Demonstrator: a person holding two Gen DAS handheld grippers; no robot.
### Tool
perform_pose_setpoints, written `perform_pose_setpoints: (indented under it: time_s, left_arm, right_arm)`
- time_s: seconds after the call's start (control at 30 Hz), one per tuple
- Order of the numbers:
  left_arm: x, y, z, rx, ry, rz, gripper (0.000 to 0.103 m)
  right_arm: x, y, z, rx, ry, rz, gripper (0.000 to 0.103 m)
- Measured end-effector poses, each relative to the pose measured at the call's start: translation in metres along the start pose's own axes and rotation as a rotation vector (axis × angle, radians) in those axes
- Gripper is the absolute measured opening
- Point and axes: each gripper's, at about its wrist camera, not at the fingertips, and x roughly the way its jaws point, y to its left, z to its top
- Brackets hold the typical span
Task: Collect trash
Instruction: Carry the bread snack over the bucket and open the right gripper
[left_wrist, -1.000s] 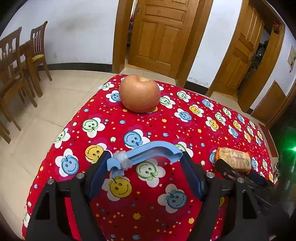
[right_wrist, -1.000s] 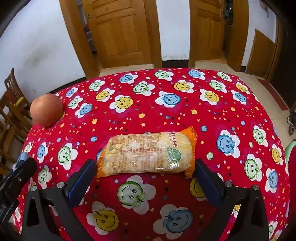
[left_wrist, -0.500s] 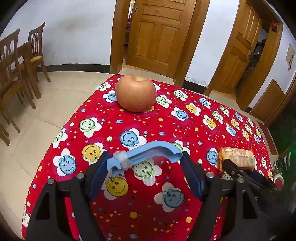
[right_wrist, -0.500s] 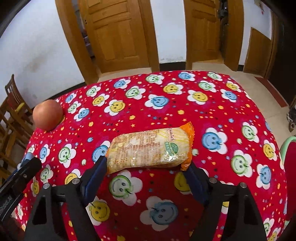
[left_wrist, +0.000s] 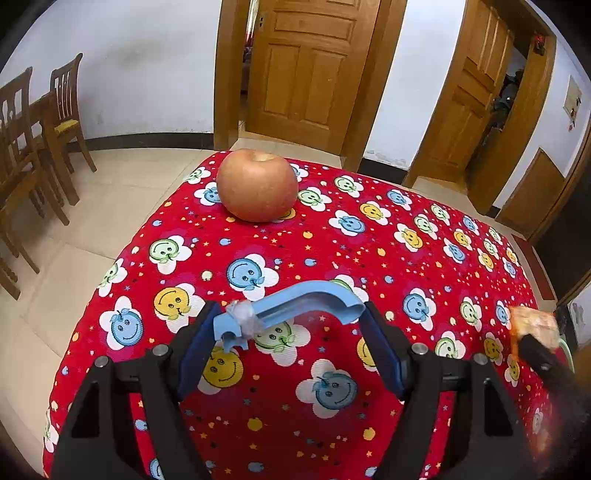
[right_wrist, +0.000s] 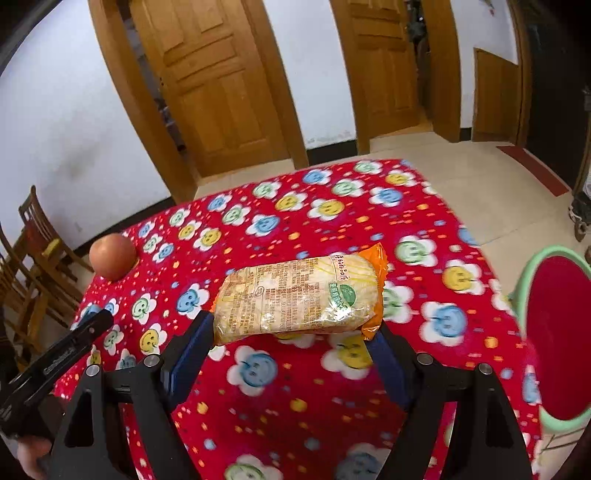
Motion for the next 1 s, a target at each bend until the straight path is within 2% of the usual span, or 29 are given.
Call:
perform_pose_setpoints:
  time_s: [0.23, 0.43, 0.77, 1.0]
  left_arm:
    - [-0.001, -0.007, -0.002, 0.022, -0.003, 0.004, 0.076]
    - [-0.002, -0.015, -0.004, 0.051, -0.006, -0.002, 0.076]
    - [-0.011, -0.033, -0.006, 0.083, 0.002, -0.037, 0.076]
    - [-0.026, -0.057, -0.011, 0.134, 0.001, -0.066, 0.076]
  right_arm:
    - [-0.036, -0.041, -0.001, 0.076, -0.051, -0.025, 0.082]
    - [-0.063, -0.088, -0.010, 0.159, -0.094, -0.090, 0.082]
    - [-0.093, -0.167, -0.031, 0.296, -0.123, -0.224, 0.082]
    - [-0.100, -0.213, -0.051, 0.390, -0.110, -0.276, 0.082]
